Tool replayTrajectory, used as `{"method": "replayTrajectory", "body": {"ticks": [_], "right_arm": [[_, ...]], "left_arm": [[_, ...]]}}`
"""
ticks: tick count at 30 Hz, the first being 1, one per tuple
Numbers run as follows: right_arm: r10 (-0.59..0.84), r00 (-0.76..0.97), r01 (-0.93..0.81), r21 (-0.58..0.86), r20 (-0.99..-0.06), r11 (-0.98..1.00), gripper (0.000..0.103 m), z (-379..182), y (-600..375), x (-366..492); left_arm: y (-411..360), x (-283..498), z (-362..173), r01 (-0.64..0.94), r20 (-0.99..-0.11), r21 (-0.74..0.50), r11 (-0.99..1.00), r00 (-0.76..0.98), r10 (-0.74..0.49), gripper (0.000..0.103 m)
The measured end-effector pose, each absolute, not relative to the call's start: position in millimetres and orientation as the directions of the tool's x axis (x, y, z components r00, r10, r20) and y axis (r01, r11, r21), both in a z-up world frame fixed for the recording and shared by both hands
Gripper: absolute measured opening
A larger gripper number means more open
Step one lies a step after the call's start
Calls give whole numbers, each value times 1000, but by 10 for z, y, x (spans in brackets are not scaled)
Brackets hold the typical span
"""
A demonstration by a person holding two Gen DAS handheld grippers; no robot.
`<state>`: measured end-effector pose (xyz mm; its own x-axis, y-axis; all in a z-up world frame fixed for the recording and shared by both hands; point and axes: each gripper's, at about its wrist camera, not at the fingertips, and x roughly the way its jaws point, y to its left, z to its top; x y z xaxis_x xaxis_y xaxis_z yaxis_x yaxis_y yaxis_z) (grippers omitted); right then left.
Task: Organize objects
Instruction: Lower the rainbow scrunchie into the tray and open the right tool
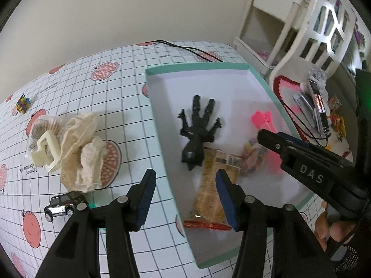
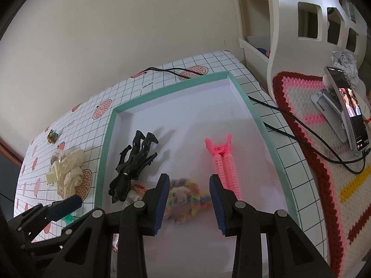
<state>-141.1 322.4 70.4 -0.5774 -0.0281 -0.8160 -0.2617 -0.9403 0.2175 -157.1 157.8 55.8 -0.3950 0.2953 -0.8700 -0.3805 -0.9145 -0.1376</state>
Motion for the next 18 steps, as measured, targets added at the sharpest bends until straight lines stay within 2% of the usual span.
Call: {"method": "replayTrajectory", "body": {"ticks": [5, 12, 14, 15, 16, 18], "right_arm": [[-28, -576, -261, 217, -817, -941, 39, 701, 3226, -1416], [-31, -574, -254, 214, -818, -943, 40, 683, 3204, -1425], [-29, -577, -253, 213, -816, -944, 52, 686, 3195, -1423], [-30, -580, -250, 213, -814, -944, 53, 690, 3190, -1422], [-30, -583, -248, 213, -812, -945, 54, 694, 3186, -1420], [-30, -587, -244, 212, -809, -946, 59, 700, 3177, -1419]], "left_arm": [[1496, -1597, 539, -347, -872, -133, -928, -405, 276, 57], [1410, -1658, 483, -297, -882, -120, -947, -406, 239, 69], [1384, -1674, 479, -284, -882, -122, -951, -408, 235, 75], [1367, -1684, 477, -277, -881, -124, -953, -410, 234, 77], [1349, -1689, 479, -271, -880, -124, -954, -414, 232, 84], [1324, -1692, 496, -260, -874, -123, -958, -428, 229, 85]]}}
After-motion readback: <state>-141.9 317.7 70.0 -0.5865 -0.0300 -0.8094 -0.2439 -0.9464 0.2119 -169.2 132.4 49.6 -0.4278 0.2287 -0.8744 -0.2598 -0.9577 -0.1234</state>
